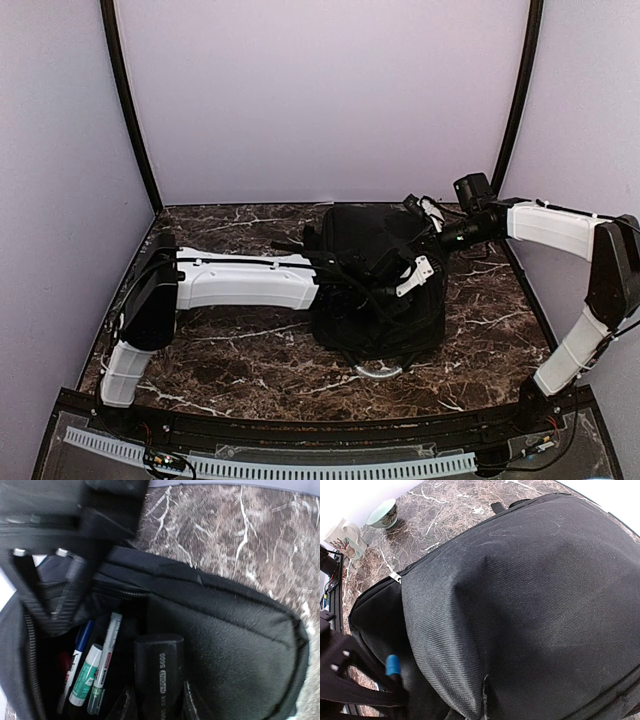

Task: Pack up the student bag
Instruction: Place the stationery in the student bag.

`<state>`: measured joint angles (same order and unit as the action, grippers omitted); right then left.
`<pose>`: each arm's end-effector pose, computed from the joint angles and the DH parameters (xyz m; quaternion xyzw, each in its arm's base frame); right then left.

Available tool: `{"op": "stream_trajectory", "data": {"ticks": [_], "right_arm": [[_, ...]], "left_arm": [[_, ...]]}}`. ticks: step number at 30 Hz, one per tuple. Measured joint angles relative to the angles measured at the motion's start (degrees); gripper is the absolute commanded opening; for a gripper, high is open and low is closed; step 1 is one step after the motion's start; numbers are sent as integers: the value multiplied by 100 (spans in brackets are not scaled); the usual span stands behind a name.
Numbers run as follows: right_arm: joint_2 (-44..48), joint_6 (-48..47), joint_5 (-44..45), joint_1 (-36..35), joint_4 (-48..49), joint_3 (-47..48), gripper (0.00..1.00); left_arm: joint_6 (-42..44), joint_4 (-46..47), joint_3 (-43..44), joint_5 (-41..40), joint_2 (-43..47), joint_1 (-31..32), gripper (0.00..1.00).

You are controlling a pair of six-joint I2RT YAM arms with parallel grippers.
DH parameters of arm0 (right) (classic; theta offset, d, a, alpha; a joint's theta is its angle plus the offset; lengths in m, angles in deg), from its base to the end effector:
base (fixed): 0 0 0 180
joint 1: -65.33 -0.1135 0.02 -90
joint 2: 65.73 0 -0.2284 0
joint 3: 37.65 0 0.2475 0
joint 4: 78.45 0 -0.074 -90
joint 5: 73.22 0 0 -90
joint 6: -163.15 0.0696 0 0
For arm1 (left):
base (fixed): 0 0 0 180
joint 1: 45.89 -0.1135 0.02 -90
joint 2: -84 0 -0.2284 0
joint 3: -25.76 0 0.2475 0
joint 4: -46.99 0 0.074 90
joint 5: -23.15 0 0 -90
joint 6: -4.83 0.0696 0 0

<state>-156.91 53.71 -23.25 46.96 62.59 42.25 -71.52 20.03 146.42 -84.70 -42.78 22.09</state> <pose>0.3170 0.1524 0.1956 -0.3964 0.7982 0.3189 0.3225 0.2149 -0.4744 0.1935 0.5117 0.7056 -0.0936 0.4811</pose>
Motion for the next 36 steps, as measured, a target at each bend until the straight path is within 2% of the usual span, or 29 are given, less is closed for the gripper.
{"op": "stream_trajectory", "data": {"ticks": [10,16,19,26,36], "right_arm": [[0,0,0,0,0,0,0],[0,0,-2,0,-4,0,0],[0,0,-2,0,-7,0,0],[0,0,-2,0,-9,-2,0],[0,0,-2,0,-9,0,0]], "left_arm": [[667,0,168,199,-345,-372,13],[1303,109,516,55,-774,-485,13],[1646,177,623,-155,-999,-452,19],[2065,328,713,-811,-1130,-396,41],[2017,317,684,-1235,-1082,-131,51]]}}
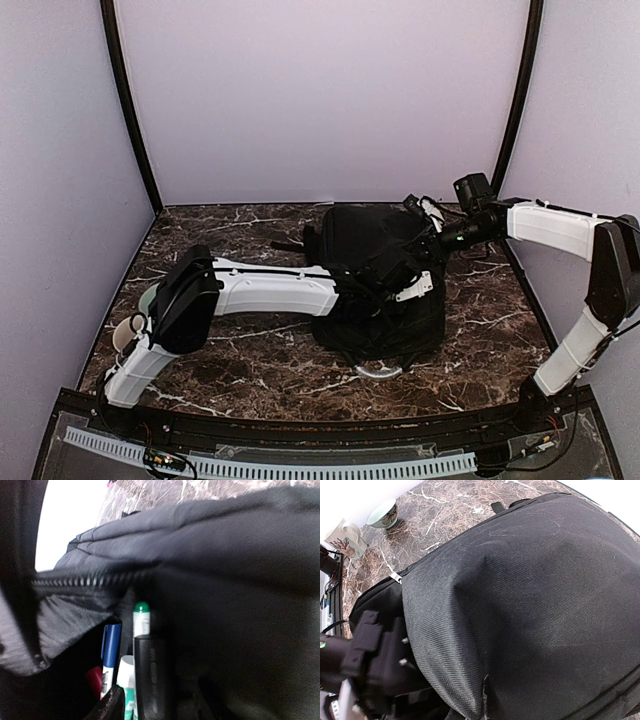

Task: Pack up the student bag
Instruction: Place the stationery in the student bag, then adjust the student bag at the center of the board.

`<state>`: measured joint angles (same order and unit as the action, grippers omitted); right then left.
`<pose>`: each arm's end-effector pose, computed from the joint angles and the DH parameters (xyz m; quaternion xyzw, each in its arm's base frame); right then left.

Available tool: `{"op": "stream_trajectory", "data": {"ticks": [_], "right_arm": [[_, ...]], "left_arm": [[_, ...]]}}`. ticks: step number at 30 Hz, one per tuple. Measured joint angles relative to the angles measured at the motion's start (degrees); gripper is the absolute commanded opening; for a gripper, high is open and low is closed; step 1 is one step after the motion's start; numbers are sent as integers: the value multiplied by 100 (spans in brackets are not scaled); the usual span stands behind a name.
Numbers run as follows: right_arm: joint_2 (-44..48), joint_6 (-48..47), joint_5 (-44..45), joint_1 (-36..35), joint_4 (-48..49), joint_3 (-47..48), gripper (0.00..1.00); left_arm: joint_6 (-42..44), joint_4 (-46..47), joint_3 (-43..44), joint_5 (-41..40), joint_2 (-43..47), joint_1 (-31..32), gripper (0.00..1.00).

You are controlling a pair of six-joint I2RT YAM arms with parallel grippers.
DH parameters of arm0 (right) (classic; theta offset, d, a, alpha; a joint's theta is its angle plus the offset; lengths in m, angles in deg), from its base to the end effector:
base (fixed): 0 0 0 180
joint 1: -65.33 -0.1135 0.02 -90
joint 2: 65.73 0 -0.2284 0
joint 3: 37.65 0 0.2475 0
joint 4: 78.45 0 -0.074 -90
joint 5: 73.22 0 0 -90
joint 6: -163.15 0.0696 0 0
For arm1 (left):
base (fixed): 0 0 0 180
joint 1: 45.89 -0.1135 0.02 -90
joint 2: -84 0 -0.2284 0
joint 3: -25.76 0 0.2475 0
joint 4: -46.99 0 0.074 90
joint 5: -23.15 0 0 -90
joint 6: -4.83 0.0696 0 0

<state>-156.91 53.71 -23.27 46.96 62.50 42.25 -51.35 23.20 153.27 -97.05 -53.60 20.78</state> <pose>0.3168 0.1524 0.1955 -0.3963 0.7985 0.3191 0.3218 0.2475 -0.4854 0.1494 0.5766 0.6391 0.0921 0.5006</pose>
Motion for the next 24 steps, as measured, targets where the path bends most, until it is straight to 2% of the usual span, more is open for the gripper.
{"op": "stream_trajectory", "data": {"ticks": [4,11,14,17,24], "right_arm": [[0,-2,2,0,0,-2,0],[0,-2,4,0,0,-2,0],[0,-4,4,0,0,-2,0],[0,-50,24,0,-11,0,0],[-98,-791,122,-2,-470,210,4]], "left_arm": [[-225,-186,-181,-50,286,160,55],[-1270,-446,-1722,275,1945,575,54],[-2179,-446,-2479,588,2833,739,56],[-3091,-459,-2918,761,3351,765,57],[-5598,-310,-3926,1596,3862,111,59]]}}
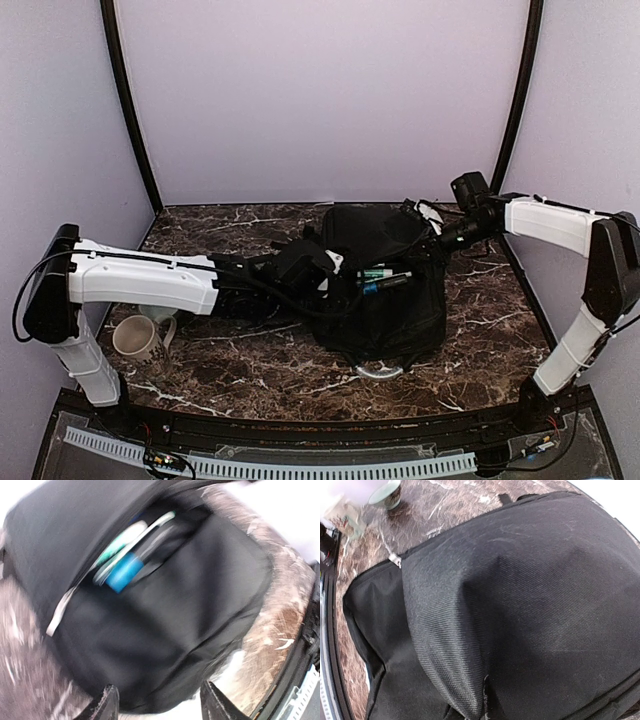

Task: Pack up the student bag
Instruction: Adjust the student bag at the center of the board.

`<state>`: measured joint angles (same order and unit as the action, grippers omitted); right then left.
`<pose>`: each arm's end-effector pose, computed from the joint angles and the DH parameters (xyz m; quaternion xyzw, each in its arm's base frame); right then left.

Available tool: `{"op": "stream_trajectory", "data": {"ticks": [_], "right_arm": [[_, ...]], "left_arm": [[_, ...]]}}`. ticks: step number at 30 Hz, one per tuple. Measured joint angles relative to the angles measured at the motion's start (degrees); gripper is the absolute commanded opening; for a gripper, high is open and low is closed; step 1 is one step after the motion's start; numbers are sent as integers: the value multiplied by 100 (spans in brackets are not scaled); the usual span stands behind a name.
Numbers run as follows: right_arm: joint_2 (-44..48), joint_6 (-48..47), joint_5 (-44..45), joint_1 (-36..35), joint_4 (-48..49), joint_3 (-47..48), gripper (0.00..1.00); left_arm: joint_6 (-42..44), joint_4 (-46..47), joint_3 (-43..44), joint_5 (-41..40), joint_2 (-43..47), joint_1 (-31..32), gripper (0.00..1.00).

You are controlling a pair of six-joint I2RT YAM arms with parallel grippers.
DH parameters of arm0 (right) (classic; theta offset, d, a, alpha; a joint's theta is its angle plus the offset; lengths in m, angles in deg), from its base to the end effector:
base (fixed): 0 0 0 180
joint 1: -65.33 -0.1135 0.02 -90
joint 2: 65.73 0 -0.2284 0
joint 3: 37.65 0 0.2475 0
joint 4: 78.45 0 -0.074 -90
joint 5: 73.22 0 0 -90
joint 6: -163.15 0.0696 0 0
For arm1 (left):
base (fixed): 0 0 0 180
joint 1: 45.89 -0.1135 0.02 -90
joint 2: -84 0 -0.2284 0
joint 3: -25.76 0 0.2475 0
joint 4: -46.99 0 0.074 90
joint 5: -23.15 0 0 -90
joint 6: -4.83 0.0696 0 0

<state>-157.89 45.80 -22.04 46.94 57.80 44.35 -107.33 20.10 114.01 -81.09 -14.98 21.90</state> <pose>0.3162 0.1511 0.1945 -0.4434 0.7863 0.2922 0.3159 0.1712 -0.3739 0.2067 0.2948 0.8420 -0.2309 0.3884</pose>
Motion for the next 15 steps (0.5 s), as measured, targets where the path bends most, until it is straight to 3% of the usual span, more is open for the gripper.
{"op": "stream_trajectory", "data": {"ticks": [8,15], "right_arm": [[-192,-835,254,-79,-951,378,33],[46,-1189,909,-374,-1349,317,45]], "left_arm": [[-1526,608,-1274,920,315,-811,59],[-1956,1491,-1622,1510,319,-1025,54]]}}
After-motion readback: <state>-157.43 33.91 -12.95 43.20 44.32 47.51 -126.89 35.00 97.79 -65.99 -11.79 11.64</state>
